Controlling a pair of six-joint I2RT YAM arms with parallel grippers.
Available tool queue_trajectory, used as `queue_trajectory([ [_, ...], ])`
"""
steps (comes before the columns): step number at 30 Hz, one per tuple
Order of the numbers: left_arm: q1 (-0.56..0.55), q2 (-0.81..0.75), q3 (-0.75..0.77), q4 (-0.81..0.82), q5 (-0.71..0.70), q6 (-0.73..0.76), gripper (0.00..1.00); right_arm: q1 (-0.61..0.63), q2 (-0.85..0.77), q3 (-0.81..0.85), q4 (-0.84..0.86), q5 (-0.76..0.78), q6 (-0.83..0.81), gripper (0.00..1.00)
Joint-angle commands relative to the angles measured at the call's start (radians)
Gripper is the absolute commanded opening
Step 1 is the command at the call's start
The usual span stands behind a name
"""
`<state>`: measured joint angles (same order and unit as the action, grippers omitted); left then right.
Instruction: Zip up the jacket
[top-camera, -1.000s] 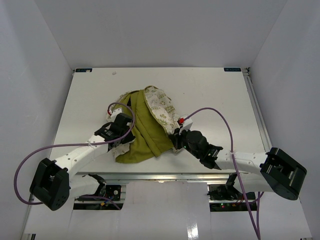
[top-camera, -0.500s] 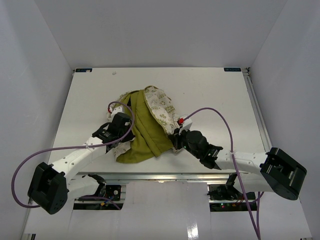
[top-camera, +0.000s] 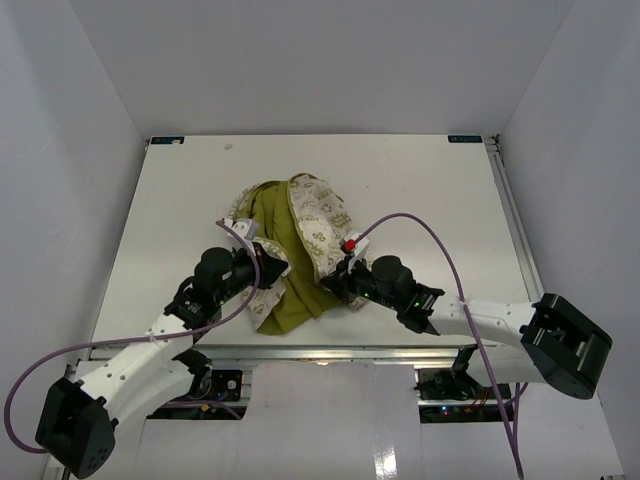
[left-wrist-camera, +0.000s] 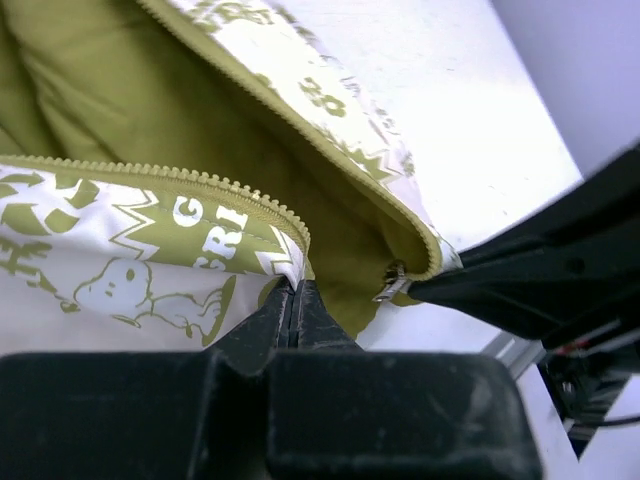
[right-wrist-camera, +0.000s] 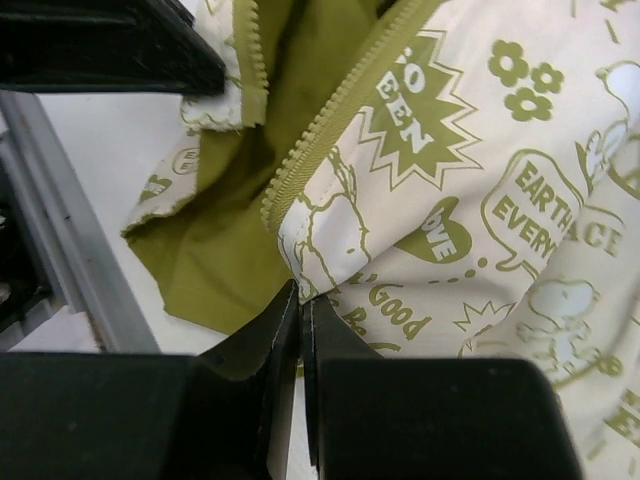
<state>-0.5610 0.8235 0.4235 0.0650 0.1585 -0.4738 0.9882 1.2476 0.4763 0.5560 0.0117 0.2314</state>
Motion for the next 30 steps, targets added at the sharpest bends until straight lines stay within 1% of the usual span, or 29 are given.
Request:
queue_trajectory([
  [1,0.000,-0.102,-0.115,0.343,0.203,0.063,0.00,-0.013,-0.037,0.056,0.055,-0.171,-0.004,0.08],
  [5,0.000,-0.102,-0.141,0.412,0.231,0.099,0.00,-0.024,-0.046,0.059,0.055,-0.251,0.000,0.08],
  [8,0.001,-0.072,-0.144,0.448,0.292,0.119,0.00,-0.054,-0.045,0.060,0.055,-0.314,0.009,0.08],
  [10,0.001,-0.056,-0.153,0.464,0.353,0.148,0.00,-0.090,-0.040,0.061,0.056,-0.378,0.017,0.08],
  [12,0.000,-0.052,-0.167,0.486,0.372,0.164,0.00,-0.136,-0.034,0.061,0.058,-0.468,0.018,0.08],
  [16,0.001,-0.047,-0.196,0.498,0.393,0.200,0.00,-0.186,-0.042,0.055,0.059,-0.608,-0.004,0.08],
  [20,0.001,-0.042,-0.219,0.533,0.444,0.239,0.00,-0.220,-0.048,0.063,0.058,-0.711,-0.018,0.08],
  [24,0.001,-0.041,-0.234,0.561,0.478,0.252,0.00,-0.237,-0.034,0.084,0.059,-0.770,0.000,0.08],
  [30,0.001,-0.029,-0.231,0.563,0.501,0.260,0.00,-0.236,-0.016,0.095,0.072,-0.803,0.020,0.08],
])
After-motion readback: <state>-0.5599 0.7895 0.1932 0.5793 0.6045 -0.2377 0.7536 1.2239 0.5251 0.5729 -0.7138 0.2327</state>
